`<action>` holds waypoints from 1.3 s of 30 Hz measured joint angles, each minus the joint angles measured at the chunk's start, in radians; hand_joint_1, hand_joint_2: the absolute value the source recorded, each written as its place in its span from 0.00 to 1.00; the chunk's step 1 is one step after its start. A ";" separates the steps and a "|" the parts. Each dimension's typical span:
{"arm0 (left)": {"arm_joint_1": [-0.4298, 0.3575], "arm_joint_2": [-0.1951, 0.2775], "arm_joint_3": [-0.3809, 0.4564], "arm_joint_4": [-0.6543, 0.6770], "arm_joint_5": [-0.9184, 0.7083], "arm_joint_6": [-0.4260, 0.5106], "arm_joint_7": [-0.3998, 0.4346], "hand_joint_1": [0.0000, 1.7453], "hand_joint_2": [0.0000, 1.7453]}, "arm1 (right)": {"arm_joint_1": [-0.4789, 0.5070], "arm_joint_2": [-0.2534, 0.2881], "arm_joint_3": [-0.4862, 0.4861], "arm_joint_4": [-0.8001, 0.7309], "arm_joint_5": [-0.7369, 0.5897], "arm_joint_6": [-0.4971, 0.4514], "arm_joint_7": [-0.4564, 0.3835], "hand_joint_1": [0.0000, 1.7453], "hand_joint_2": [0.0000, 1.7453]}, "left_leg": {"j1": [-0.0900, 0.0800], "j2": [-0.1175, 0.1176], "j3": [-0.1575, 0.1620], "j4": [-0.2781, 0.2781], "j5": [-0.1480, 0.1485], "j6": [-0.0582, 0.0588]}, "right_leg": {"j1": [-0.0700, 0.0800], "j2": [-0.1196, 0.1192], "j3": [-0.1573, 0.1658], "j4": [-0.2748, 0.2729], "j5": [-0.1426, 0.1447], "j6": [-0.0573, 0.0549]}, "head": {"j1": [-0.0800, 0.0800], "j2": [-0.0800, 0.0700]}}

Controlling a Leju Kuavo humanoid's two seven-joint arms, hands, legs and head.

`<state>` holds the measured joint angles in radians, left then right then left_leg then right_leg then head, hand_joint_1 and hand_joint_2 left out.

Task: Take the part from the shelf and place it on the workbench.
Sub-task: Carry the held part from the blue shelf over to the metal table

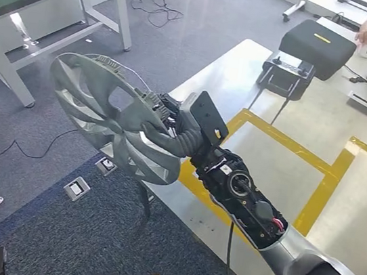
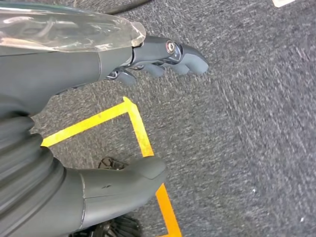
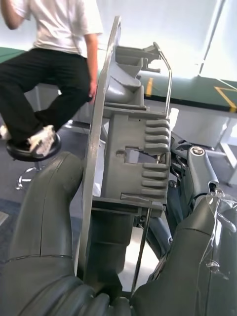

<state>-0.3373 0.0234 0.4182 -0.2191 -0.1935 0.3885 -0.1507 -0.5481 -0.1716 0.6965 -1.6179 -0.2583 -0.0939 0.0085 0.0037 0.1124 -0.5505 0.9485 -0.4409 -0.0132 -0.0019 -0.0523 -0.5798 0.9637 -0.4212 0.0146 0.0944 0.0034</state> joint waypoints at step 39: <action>0.009 0.001 -0.021 -0.002 0.016 0.005 0.000 0.00 1.00 | -0.003 -0.002 -0.020 -0.017 0.000 -0.060 -0.018 1.00 1.00 | 0.009 -0.109 -0.166 0.326 -0.129 -0.008 | 0.001 0.098 0.000 -0.001 0.006 -0.031 | -0.015 0.000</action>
<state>-0.3279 0.0246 0.3971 -0.2209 -0.1776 0.3937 -0.1507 -0.5513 -0.1736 0.6760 -1.6350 -0.2586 -0.1544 -0.0091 0.0123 0.0037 -0.7163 1.2741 -0.5700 -0.0217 -0.0011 0.0457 -0.5795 0.9625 -0.4147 -0.0162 0.0794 0.0034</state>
